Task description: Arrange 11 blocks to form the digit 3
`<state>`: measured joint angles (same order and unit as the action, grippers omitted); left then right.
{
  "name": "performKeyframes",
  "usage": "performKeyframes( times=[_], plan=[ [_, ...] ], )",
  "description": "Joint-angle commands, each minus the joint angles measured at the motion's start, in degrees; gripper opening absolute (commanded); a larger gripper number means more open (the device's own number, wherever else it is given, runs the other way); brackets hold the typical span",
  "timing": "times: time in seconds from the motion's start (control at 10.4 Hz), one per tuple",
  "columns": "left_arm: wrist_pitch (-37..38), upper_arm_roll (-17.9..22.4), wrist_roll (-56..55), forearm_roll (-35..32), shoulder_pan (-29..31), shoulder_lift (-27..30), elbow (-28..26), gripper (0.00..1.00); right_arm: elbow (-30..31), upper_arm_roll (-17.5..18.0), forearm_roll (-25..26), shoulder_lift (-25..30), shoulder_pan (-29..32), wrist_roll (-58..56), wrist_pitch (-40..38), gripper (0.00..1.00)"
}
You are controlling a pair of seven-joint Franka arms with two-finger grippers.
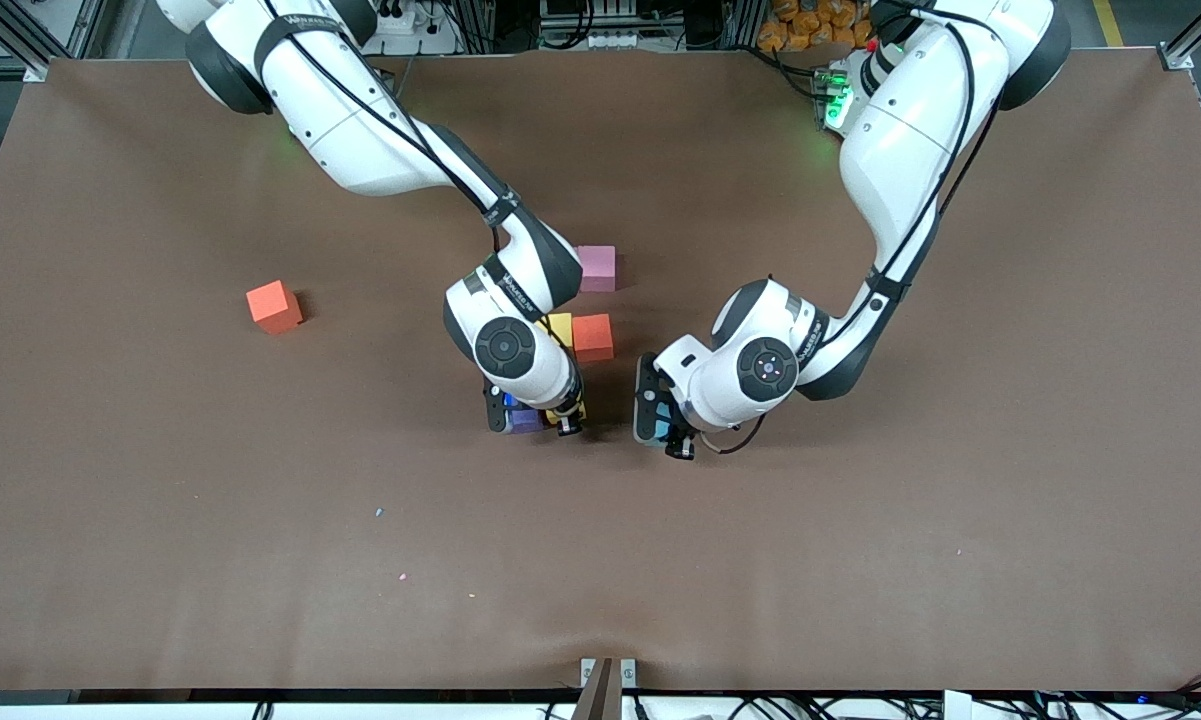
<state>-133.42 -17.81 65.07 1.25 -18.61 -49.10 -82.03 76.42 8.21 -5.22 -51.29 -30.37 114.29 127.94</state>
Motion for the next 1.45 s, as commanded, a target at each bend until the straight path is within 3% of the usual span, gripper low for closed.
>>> performKeyframes(
  times=[0.0,0.96,1.06,1.16,1.25,1.35],
  plan=[
    [-0.70,0.14,-1.08,-0.90,-0.12,-0.65,0.11,0.00,2.86,0.23,1.09,1.55,1.10,0.06,0.55,0.00],
    [-0.62,0.14,-0.99,-1.07,-0.11,-1.27,0.11,0.00,3.39,0.23,2.67,1.55,1.54,-0.03,0.03,0.00],
    [-0.62,0.14,-1.08,-1.16,-0.11,-1.27,0.11,0.00,3.39,0.23,2.67,1.55,1.54,-0.03,0.03,0.08],
    [-0.62,0.14,-1.08,-1.07,-0.11,-1.27,0.11,0.00,3.30,0.23,2.67,1.55,1.54,-0.03,0.03,0.67],
    [-0.70,0.14,-1.08,-1.07,-0.11,-1.27,0.11,0.00,3.04,0.23,2.67,1.55,1.28,0.49,0.03,1.00],
    [-0.70,0.14,-1.08,-1.07,-0.20,-1.35,0.11,0.00,2.86,0.49,2.59,1.72,1.28,0.85,-0.06,1.00]
  ],
)
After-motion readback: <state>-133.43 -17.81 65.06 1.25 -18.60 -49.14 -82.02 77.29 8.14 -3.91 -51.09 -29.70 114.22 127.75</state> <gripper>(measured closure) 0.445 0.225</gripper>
